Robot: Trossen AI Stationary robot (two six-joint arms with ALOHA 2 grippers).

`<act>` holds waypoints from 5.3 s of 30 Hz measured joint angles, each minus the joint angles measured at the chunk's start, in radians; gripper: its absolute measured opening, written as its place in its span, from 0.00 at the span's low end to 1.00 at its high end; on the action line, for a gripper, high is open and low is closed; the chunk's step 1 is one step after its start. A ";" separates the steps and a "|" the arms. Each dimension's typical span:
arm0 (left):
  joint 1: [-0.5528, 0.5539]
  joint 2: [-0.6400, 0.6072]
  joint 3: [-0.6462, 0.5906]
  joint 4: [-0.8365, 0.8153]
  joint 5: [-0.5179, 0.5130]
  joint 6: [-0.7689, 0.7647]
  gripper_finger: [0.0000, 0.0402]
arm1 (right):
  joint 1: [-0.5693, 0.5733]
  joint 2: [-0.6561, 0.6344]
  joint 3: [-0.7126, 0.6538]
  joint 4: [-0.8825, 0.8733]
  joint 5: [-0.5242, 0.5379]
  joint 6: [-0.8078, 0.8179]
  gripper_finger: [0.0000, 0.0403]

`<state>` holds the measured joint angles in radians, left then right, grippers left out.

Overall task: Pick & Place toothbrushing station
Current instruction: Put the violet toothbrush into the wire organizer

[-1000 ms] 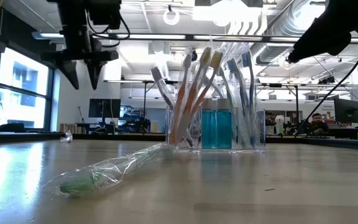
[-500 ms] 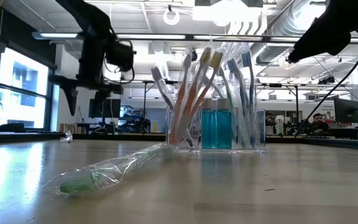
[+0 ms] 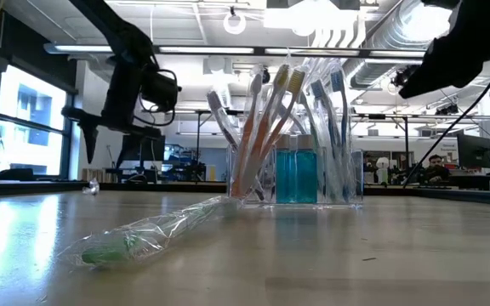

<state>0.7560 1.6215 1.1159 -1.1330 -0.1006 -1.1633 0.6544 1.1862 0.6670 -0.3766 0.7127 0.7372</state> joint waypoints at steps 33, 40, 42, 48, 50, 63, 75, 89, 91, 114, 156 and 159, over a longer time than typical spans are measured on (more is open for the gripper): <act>0.121 -0.001 -0.222 0.384 -0.036 0.040 0.58 | 0.000 0.000 -0.003 0.016 -0.008 -0.008 0.43; 0.121 -0.001 -0.222 0.362 -0.037 0.056 0.57 | 0.000 0.000 -0.003 0.017 -0.008 -0.008 0.43; 0.121 -0.001 -0.222 0.368 -0.038 0.061 0.55 | 0.000 0.000 -0.003 0.018 -0.008 -0.008 0.43; 0.121 -0.001 -0.222 0.379 -0.050 0.091 0.35 | 0.000 0.000 -0.003 0.018 -0.008 -0.008 0.43; 0.121 -0.001 -0.222 0.385 -0.056 0.118 0.26 | 0.000 0.000 -0.003 0.018 -0.008 -0.008 0.43; 0.106 -0.003 -0.218 0.359 -0.074 0.270 0.02 | 0.000 0.000 -0.003 0.018 -0.009 -0.008 0.43; -0.054 -0.084 -0.226 0.309 -0.106 0.374 0.00 | 0.000 0.000 -0.003 0.019 -0.011 -0.004 0.43; -0.277 -0.530 -0.224 0.289 -0.173 0.366 0.00 | 0.000 0.000 -0.003 0.027 -0.010 -0.001 0.43; -0.336 -0.618 -0.224 0.330 -0.183 0.370 0.00 | 0.000 0.000 -0.003 0.028 -0.009 -0.001 0.43; -1.149 -0.402 -0.221 1.400 -0.136 0.939 0.00 | 0.000 0.000 -0.003 0.715 -0.224 -0.576 0.43; -1.070 -0.015 -0.079 1.655 0.120 1.001 0.00 | -0.081 0.000 -0.003 1.097 -0.376 -0.843 0.43; -1.070 -0.015 -0.080 1.655 0.120 1.001 0.00 | -0.081 0.000 -0.003 1.124 -0.376 -0.848 0.43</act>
<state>-0.3141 1.6066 1.0363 0.5220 0.0196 -0.1619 0.5732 1.1858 0.6643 0.7473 0.3370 -0.1106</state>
